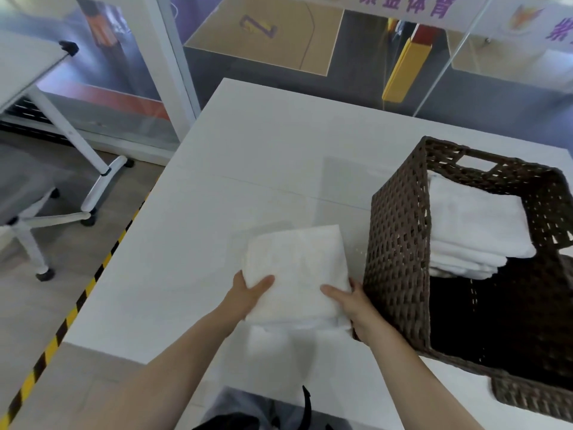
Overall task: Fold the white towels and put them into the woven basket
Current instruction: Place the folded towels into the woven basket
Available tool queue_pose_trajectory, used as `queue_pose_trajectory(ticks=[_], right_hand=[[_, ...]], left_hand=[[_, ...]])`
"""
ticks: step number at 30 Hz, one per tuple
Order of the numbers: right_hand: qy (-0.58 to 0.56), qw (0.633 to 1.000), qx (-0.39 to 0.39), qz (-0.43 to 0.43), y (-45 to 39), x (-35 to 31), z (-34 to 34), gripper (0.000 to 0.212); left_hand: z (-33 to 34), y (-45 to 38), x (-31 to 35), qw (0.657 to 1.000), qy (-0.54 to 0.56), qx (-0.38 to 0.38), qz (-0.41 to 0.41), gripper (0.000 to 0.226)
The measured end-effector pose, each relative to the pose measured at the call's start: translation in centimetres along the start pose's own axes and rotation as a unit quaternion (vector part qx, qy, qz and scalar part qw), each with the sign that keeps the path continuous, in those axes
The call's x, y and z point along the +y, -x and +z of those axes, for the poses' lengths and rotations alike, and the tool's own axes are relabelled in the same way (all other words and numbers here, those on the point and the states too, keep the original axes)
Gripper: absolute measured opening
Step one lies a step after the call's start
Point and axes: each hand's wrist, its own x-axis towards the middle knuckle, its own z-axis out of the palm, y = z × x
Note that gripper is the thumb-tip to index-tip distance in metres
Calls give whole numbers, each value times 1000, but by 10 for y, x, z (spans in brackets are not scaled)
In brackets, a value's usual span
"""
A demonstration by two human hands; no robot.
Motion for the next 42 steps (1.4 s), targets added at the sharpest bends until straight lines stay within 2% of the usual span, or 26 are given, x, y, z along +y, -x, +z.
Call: queue_pose_trajectory(ticks=[3,5,8,12,17,21,23,26,31,33,39,42], right_hand=[[-10,1000,-8,9,-13,11,-4,131],[-14,1000,-18,15,-24,20,-8,131],[-22,999,-22,11,-27,23,-11,123],[-39,998,-38,18,0,7,-2,96],[-28,998,-45,18,-5,14,-4,101],[-24,997,-65,29,-1,10,-3,94],[-13,996,-77,34,4,7,-1,92],[-13,994,-99,38,11,5,1,74],[30,979,-174,101,21,10,1,44],[13,976,-184,116,24,13,0,34],[-50,976,-181,113,35,11,11,36],[-52,975,-191,101,41,7,15,35]], left_hand=[[-6,-3,-9,997,41,-49,-36,104],[-9,-4,-12,995,55,-61,-52,109],[-9,-3,-11,993,63,-69,-75,95],[-8,-3,-11,991,70,-73,-84,103],[-10,-2,-9,988,76,-98,-89,103],[-11,-2,-6,984,72,-137,-94,83],[-13,-3,-6,982,62,-148,-99,84],[-21,-6,-4,977,52,-176,-111,90],[-36,-6,-7,965,38,-224,-133,94],[-37,-5,-12,964,32,-228,-132,96],[-40,11,-11,974,32,-207,-89,87],[-43,18,6,977,-5,-206,-51,63]])
